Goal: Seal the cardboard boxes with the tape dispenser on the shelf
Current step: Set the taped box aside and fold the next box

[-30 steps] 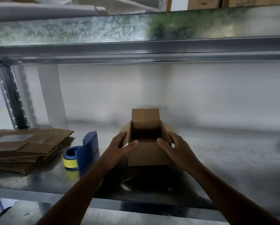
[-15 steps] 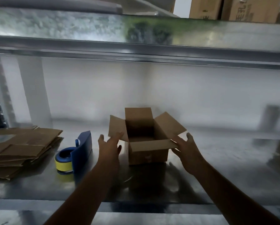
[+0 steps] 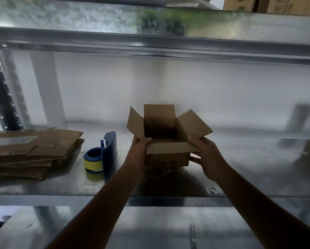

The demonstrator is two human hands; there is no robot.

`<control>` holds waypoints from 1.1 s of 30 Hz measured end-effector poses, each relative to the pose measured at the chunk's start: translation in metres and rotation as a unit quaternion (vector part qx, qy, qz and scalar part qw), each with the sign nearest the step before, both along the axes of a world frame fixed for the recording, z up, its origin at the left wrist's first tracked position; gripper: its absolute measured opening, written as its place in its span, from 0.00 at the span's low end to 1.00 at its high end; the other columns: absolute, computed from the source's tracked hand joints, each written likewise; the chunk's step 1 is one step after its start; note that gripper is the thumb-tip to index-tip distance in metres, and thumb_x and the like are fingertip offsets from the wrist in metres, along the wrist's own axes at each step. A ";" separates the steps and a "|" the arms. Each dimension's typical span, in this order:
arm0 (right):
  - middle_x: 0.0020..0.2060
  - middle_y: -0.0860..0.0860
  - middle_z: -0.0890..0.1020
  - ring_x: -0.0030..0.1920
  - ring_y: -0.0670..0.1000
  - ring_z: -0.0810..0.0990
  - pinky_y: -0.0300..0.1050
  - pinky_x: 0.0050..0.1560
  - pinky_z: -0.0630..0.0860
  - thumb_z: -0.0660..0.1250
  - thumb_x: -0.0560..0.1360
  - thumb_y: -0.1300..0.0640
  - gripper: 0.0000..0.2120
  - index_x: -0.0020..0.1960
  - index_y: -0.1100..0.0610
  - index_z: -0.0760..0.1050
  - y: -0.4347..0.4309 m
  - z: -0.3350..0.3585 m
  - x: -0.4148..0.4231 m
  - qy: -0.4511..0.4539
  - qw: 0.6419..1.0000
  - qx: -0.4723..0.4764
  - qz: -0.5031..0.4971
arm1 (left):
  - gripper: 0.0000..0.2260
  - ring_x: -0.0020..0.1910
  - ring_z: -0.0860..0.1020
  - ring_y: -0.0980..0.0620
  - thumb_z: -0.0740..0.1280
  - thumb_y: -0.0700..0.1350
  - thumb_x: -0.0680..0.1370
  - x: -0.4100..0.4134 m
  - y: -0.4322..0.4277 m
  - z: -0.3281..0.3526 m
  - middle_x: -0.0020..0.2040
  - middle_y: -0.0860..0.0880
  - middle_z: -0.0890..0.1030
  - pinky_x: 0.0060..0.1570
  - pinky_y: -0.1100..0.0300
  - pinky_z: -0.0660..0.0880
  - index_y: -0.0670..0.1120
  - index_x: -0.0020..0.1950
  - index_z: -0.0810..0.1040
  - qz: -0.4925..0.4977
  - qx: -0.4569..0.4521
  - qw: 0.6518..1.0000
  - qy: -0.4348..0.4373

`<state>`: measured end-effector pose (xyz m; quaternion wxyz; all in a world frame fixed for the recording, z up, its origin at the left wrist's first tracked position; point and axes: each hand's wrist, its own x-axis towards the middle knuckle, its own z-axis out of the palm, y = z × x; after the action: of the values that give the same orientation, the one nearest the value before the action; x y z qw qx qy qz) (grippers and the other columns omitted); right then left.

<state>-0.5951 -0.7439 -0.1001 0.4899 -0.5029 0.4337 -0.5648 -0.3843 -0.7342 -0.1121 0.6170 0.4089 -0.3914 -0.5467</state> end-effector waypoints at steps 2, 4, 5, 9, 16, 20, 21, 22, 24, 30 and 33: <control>0.52 0.55 0.85 0.57 0.56 0.83 0.59 0.58 0.79 0.68 0.80 0.55 0.08 0.57 0.55 0.81 0.013 0.001 0.006 -0.002 1.000 -0.008 -0.009 | 0.14 0.53 0.81 0.52 0.64 0.49 0.83 0.005 0.009 -0.002 0.60 0.51 0.80 0.41 0.61 0.77 0.55 0.69 0.71 0.004 -0.011 1.000 -0.012; 0.51 0.53 0.86 0.55 0.54 0.84 0.55 0.52 0.83 0.68 0.80 0.56 0.07 0.57 0.54 0.81 0.025 0.001 0.006 0.001 0.999 -0.026 -0.019 | 0.16 0.48 0.84 0.52 0.63 0.49 0.83 0.006 0.020 -0.004 0.58 0.50 0.81 0.39 0.61 0.79 0.51 0.71 0.70 -0.007 -0.032 0.999 -0.010; 0.49 0.51 0.86 0.52 0.53 0.85 0.50 0.47 0.83 0.68 0.80 0.56 0.07 0.57 0.53 0.81 0.032 0.001 0.004 0.001 0.999 -0.039 -0.028 | 0.16 0.46 0.85 0.53 0.63 0.49 0.84 0.004 0.026 -0.004 0.57 0.50 0.82 0.37 0.61 0.80 0.50 0.72 0.70 -0.021 -0.049 0.999 -0.007; 0.46 0.52 0.87 0.47 0.51 0.86 0.43 0.40 0.82 0.66 0.81 0.57 0.06 0.53 0.53 0.82 0.064 -0.006 -0.015 0.001 0.996 -0.070 -0.060 | 0.16 0.46 0.86 0.51 0.62 0.46 0.84 -0.014 0.050 -0.007 0.51 0.50 0.85 0.36 0.61 0.80 0.46 0.71 0.70 -0.061 -0.096 0.993 0.017; 0.42 0.48 0.86 0.44 0.48 0.85 0.45 0.41 0.82 0.67 0.81 0.56 0.10 0.46 0.47 0.86 0.129 -0.006 -0.094 0.034 0.985 -0.082 -0.150 | 0.14 0.50 0.84 0.45 0.61 0.44 0.84 -0.101 0.081 -0.011 0.56 0.45 0.83 0.38 0.56 0.81 0.50 0.70 0.70 -0.136 -0.101 0.985 0.026; 0.45 0.50 0.87 0.48 0.50 0.86 0.50 0.48 0.83 0.65 0.82 0.55 0.13 0.46 0.44 0.86 0.159 -0.002 -0.150 0.037 0.976 -0.071 -0.201 | 0.17 0.54 0.82 0.45 0.65 0.48 0.80 -0.167 0.089 -0.005 0.59 0.46 0.82 0.43 0.52 0.79 0.52 0.69 0.72 -0.160 -0.077 0.984 -0.002; 0.45 0.50 0.87 0.48 0.50 0.86 0.50 0.48 0.83 0.65 0.82 0.56 0.13 0.46 0.45 0.86 0.165 -0.001 -0.164 0.035 0.974 -0.072 -0.211 | 0.19 0.54 0.82 0.45 0.65 0.50 0.77 -0.184 0.092 -0.004 0.58 0.47 0.82 0.44 0.51 0.80 0.52 0.68 0.72 -0.164 -0.077 0.983 -0.005; 0.45 0.50 0.87 0.47 0.50 0.86 0.48 0.47 0.83 0.65 0.82 0.56 0.13 0.46 0.45 0.86 0.171 -0.001 -0.180 0.033 0.972 -0.070 -0.224 | 0.20 0.54 0.82 0.46 0.65 0.51 0.75 -0.201 0.094 -0.004 0.57 0.47 0.82 0.44 0.51 0.79 0.52 0.67 0.73 -0.167 -0.076 0.983 -0.010; 0.45 0.51 0.87 0.46 0.49 0.85 0.45 0.43 0.83 0.64 0.82 0.58 0.11 0.49 0.51 0.85 0.183 0.001 -0.214 0.023 0.967 -0.065 -0.245 | 0.14 0.54 0.81 0.46 0.64 0.49 0.80 -0.239 0.097 -0.004 0.56 0.48 0.82 0.43 0.52 0.78 0.53 0.65 0.73 -0.168 -0.080 0.982 -0.020; 0.52 0.55 0.86 0.51 0.51 0.85 0.49 0.50 0.82 0.65 0.81 0.56 0.10 0.59 0.55 0.82 0.210 0.005 -0.332 0.009 0.959 -0.045 -0.278 | 0.08 0.52 0.82 0.44 0.60 0.45 0.84 -0.367 0.116 -0.006 0.52 0.46 0.83 0.40 0.55 0.76 0.49 0.61 0.75 -0.182 -0.080 0.979 -0.039; 0.52 0.55 0.86 0.53 0.54 0.85 0.51 0.52 0.82 0.64 0.82 0.55 0.11 0.60 0.55 0.82 0.215 0.001 -0.384 0.019 0.959 -0.041 -0.280 | 0.07 0.51 0.82 0.45 0.59 0.45 0.84 -0.419 0.123 -0.010 0.52 0.46 0.83 0.38 0.56 0.77 0.48 0.60 0.74 -0.172 -0.078 0.981 -0.035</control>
<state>-0.9793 -0.5292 -0.0988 0.2822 -0.3918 0.5431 -0.6870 -0.8038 -0.6109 -0.1222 0.5295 0.3048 -0.5189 -0.5979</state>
